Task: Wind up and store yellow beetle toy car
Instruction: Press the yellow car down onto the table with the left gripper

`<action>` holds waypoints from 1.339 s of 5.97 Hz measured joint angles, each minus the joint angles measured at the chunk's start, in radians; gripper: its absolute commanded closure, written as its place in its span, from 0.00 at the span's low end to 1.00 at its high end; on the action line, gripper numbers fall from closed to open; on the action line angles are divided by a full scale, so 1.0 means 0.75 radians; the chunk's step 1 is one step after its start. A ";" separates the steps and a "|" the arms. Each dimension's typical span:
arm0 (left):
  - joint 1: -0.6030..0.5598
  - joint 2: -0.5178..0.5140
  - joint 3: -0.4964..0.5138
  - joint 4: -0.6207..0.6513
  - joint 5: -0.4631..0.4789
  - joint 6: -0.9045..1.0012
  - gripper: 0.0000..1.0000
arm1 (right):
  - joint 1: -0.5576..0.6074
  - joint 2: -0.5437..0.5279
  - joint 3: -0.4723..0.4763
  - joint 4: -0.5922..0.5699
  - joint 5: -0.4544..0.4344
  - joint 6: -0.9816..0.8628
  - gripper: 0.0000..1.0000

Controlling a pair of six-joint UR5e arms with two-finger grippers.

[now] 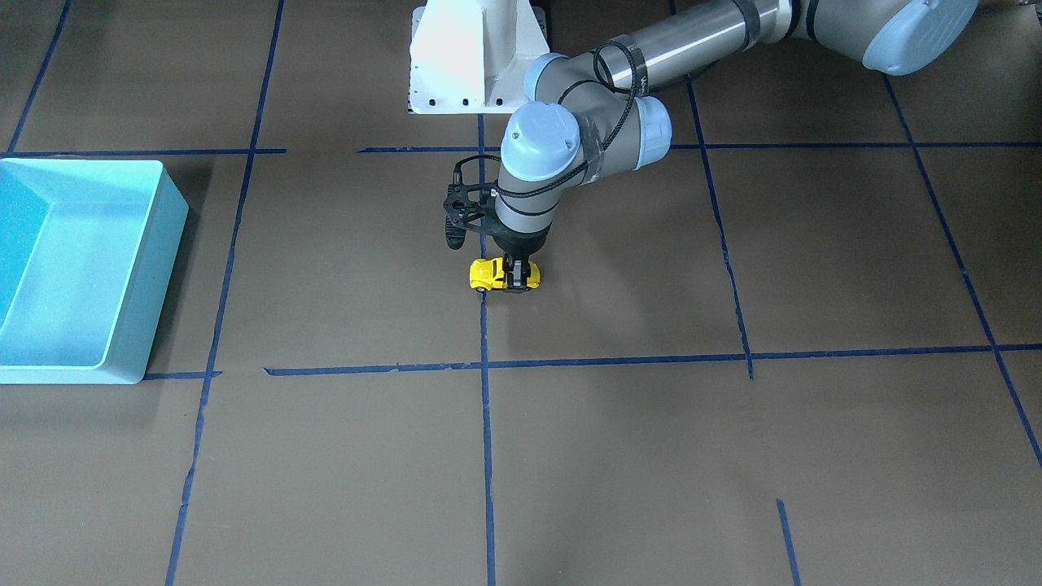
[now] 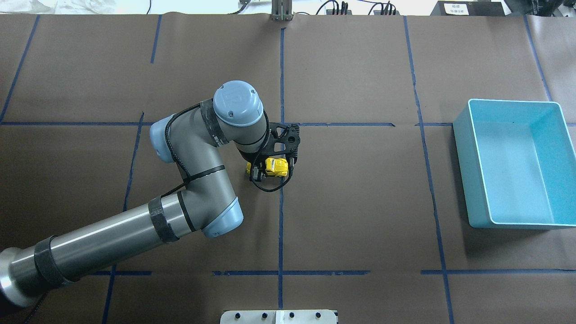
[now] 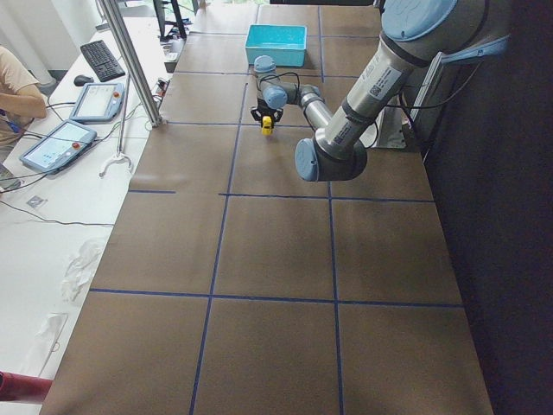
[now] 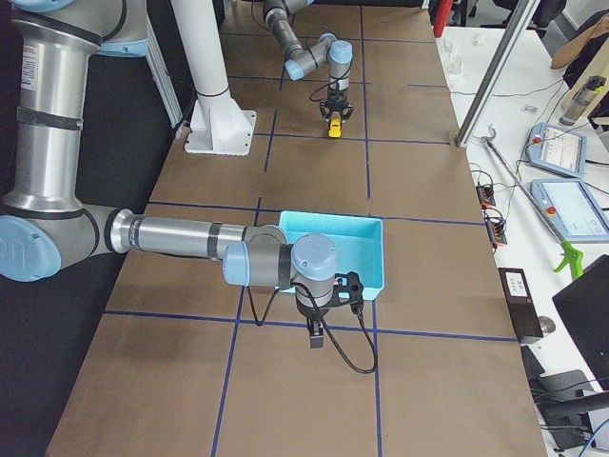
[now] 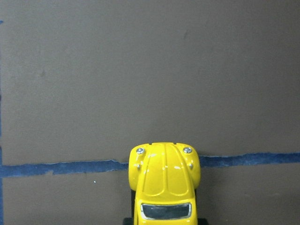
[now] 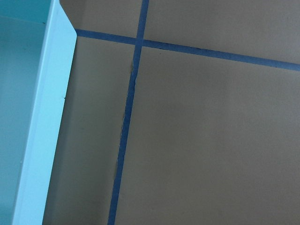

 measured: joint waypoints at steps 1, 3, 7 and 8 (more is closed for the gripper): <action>-0.003 -0.002 0.004 -0.006 0.017 -0.005 0.84 | 0.001 -0.001 -0.001 0.000 -0.002 0.000 0.00; -0.003 -0.003 0.025 -0.034 0.037 0.015 0.84 | 0.009 -0.003 -0.001 0.000 -0.001 0.000 0.00; -0.002 -0.003 0.043 -0.050 0.034 0.072 0.85 | 0.046 -0.030 0.023 -0.001 -0.001 -0.001 0.00; -0.001 -0.003 0.049 -0.049 0.035 0.071 0.86 | 0.062 -0.033 0.025 0.000 0.000 0.000 0.00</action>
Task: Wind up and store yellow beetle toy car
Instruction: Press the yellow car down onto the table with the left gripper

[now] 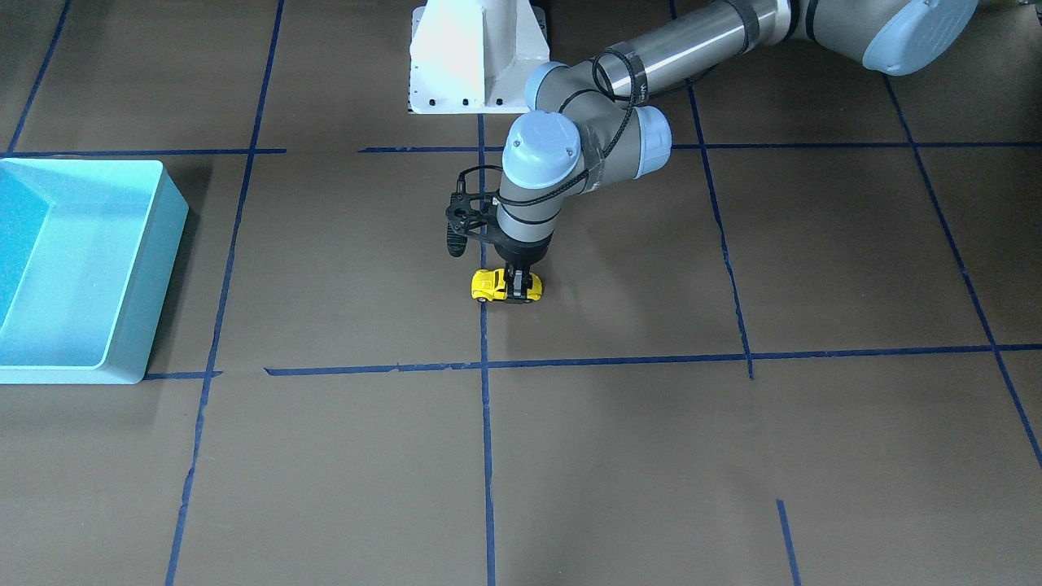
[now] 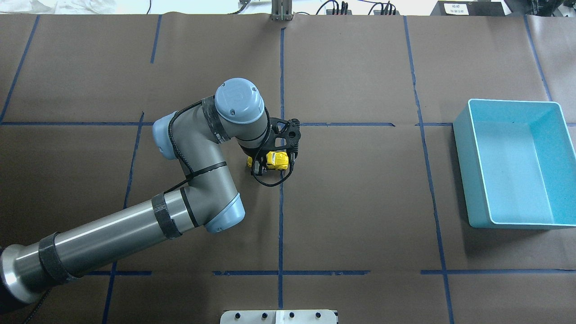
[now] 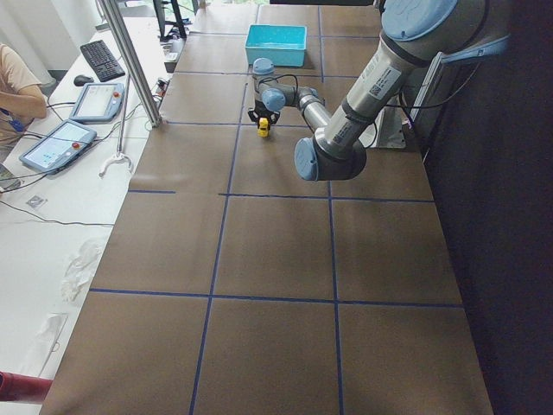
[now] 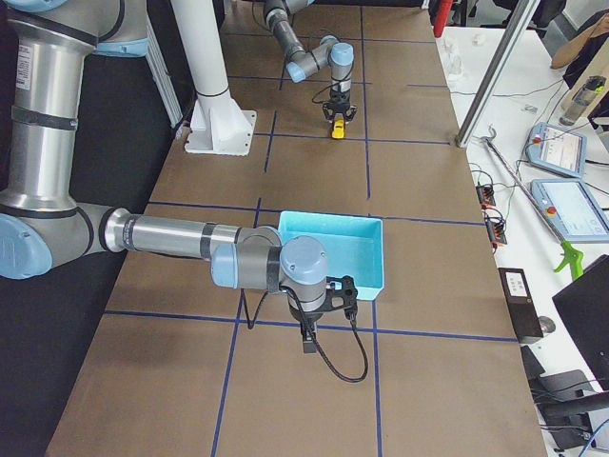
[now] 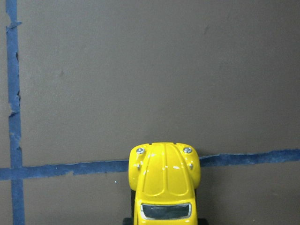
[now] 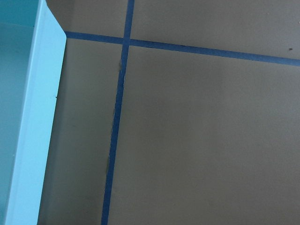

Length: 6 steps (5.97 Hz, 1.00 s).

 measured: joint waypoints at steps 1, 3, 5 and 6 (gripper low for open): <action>0.001 -0.001 0.002 0.002 0.002 -0.002 0.86 | 0.011 -0.003 0.002 0.000 0.001 0.000 0.00; 0.003 -0.002 0.003 0.005 0.004 -0.001 0.86 | 0.019 -0.007 0.004 0.000 0.001 0.000 0.00; 0.005 -0.002 0.008 0.007 0.009 0.002 0.86 | 0.020 -0.008 0.004 0.000 0.001 0.000 0.00; 0.005 -0.002 0.011 0.007 0.009 0.003 0.86 | 0.020 -0.008 0.003 0.000 0.000 0.000 0.00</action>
